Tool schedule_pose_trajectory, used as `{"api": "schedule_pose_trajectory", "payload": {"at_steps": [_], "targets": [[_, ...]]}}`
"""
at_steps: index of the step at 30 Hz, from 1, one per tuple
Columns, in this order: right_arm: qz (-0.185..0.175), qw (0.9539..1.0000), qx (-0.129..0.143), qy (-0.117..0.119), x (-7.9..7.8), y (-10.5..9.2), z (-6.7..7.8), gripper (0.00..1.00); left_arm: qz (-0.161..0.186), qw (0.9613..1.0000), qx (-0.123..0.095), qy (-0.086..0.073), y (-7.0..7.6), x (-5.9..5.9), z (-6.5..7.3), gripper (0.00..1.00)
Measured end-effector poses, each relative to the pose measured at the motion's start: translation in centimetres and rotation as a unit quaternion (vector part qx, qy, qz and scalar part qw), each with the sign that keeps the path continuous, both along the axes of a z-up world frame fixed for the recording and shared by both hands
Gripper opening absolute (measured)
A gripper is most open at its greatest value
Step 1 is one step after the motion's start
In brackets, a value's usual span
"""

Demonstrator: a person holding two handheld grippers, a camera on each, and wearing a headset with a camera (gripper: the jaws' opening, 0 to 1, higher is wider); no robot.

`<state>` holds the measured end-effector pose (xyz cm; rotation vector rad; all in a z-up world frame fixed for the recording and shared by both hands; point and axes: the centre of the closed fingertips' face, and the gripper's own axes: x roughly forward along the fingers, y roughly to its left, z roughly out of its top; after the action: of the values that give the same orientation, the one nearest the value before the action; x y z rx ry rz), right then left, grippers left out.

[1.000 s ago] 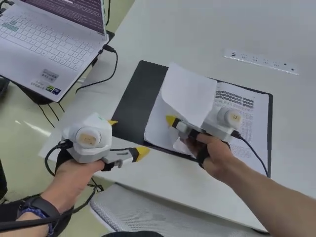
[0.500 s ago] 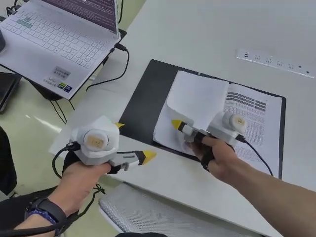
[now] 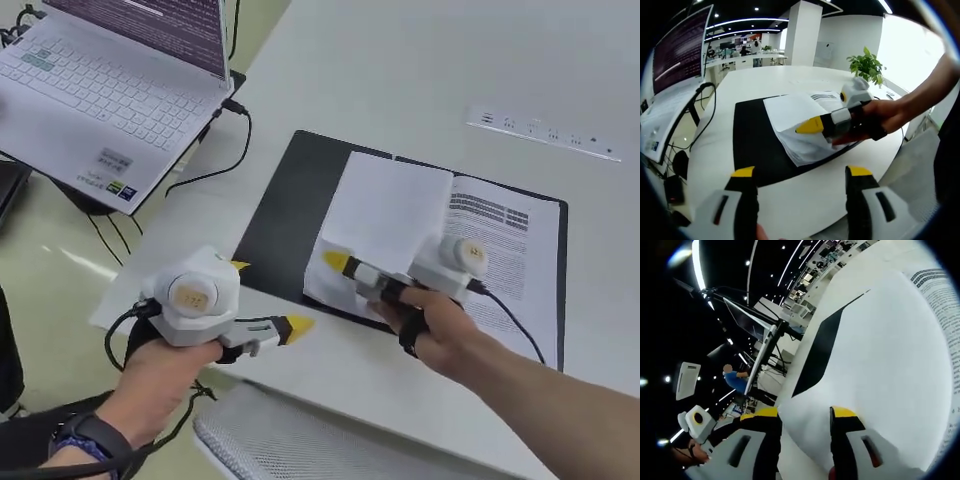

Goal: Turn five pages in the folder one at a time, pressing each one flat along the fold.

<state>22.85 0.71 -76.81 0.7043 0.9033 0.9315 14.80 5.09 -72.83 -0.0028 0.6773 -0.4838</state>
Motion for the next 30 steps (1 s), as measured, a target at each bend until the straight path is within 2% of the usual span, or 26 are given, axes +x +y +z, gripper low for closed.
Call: {"api": "schedule_pose_trajectory", "payload": {"at_steps": [2,6,8,10,13,17,20,25,27,30], "targets": [[0.012,0.9999,0.007,-0.006,-0.6,-0.2,0.3,0.41,-0.005,1.0,-0.001,0.003,-0.2,0.2,-0.3,0.7],[0.036,0.9991,0.006,-0.021,-1.5,-0.8,0.5,0.44,-0.002,1.0,0.001,0.003,-0.3,0.3,-0.6,0.69],[0.037,0.999,0.007,-0.023,-1.9,-1.4,0.9,0.42,0.0,1.0,-0.003,0.003,-0.3,0.6,-0.8,0.68],[0.037,0.9986,0.012,-0.035,-2.2,-2.0,1.3,0.4,0.001,1.0,-0.006,0.003,-0.5,1.0,-0.7,0.67],[0.035,0.9988,0.012,-0.03,-2.8,-2.8,1.5,0.38,-0.005,1.0,-0.003,0.001,-0.9,1.5,-0.6,0.66],[0.033,0.9985,0.017,-0.04,-3.2,-3.9,2.3,0.36,-0.013,0.9999,-0.003,-0.001,-1.4,2.3,-0.5,0.62],[0.023,0.9982,0.007,-0.055,-2.9,-5.1,2.6,0.32,-0.016,0.9999,0.002,-0.002,-1.6,2.9,-0.5,0.57],[-0.013,0.9976,0.016,-0.066,-1.8,-7.2,4.3,0.29,-0.021,0.9998,0.003,-0.008,-2.1,4.4,-0.3,0.42],[-0.017,0.9975,0.011,-0.068,-1.5,-7.7,4.7,0.27,-0.022,0.9997,0.005,-0.009,-2.4,4.7,-0.2,0.4],[-0.026,0.9958,0.006,-0.088,-0.8,-8.6,5.8,0.26,-0.024,0.9996,0.007,-0.01,-2.9,5.0,0.1,0.37]]}}
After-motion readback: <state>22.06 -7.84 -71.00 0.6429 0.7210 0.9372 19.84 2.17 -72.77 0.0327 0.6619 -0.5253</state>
